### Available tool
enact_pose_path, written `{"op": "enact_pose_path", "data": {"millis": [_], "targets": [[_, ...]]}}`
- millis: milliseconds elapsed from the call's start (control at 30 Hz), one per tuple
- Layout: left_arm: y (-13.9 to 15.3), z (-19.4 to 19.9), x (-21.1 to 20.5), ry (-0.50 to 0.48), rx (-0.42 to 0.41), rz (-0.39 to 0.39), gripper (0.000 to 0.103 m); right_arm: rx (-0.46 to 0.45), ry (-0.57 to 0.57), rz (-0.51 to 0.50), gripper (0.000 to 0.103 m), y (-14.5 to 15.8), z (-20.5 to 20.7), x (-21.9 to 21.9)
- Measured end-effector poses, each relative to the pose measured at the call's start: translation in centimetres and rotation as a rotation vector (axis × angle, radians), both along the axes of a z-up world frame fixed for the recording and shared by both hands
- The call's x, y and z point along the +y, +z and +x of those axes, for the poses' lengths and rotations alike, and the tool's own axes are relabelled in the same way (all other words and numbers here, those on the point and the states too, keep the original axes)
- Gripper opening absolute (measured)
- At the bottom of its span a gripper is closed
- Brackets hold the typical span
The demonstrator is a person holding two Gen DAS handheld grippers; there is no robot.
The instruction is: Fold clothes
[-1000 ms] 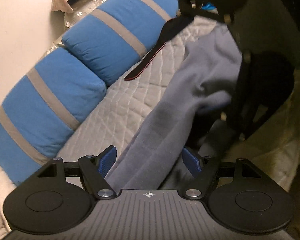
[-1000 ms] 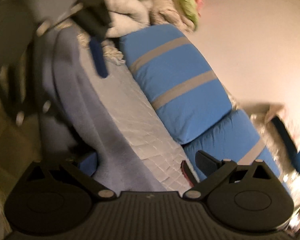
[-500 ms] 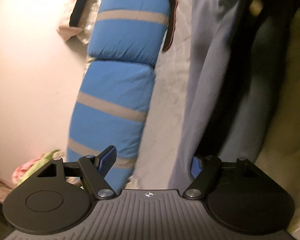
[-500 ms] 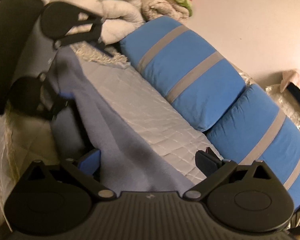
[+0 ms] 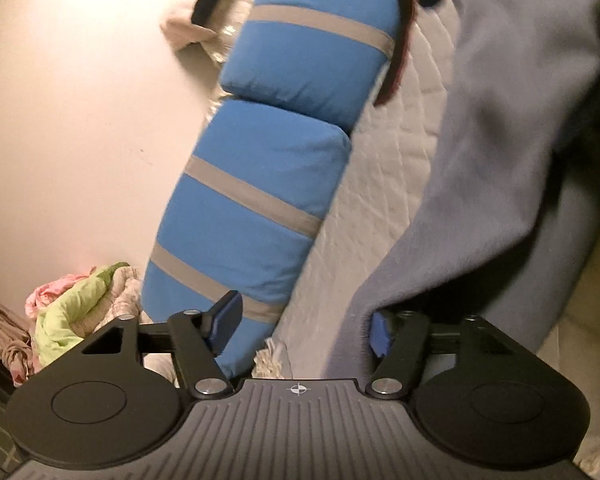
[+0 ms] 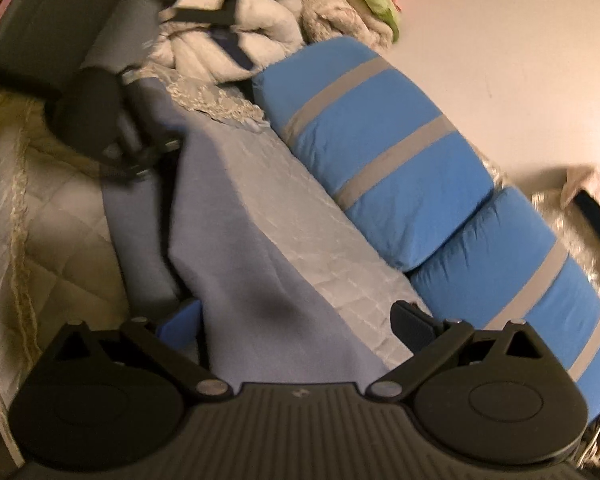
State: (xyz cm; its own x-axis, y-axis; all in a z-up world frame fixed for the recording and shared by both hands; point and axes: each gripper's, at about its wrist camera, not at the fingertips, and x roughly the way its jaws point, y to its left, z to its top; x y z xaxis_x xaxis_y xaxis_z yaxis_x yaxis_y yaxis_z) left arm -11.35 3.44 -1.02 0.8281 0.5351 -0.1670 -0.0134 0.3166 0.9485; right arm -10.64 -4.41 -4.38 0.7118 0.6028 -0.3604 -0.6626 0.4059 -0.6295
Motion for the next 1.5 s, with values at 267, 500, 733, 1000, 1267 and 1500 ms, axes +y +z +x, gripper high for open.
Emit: {"op": "enact_pose_path", "data": {"millis": [267, 500, 733, 1000, 1267, 1500], "targets": [[-0.4, -0.2, -0.2, 0.001, 0.008, 0.011, 0.062, -0.104, 0.084, -0.144, 0.052, -2.3, -1.6, 0.8], [-1.2, 0.2, 0.9, 0.051, 0.009, 0.04, 0.063, -0.082, -0.041, -0.055, 0.017, 0.4, -0.2, 0.0], [-1.1, 0.8, 1.7, 0.124, -0.019, 0.101, 0.063, -0.034, -0.099, 0.012, 0.017, 1.8, 1.0, -0.9], [-1.4, 1.8, 4.3, 0.241, 0.017, 0.142, 0.063, 0.021, -0.132, 0.055, 0.017, 2.5, 1.8, -1.2], [-2.0, 1.9, 7.7, 0.314, 0.044, 0.159, 0.063, 0.031, -0.142, 0.055, 0.018, 2.4, 1.8, -1.4], [-2.2, 2.0, 10.0, 0.363, 0.039, 0.167, 0.063, 0.04, -0.142, 0.056, 0.019, 2.3, 1.7, -1.6]]}}
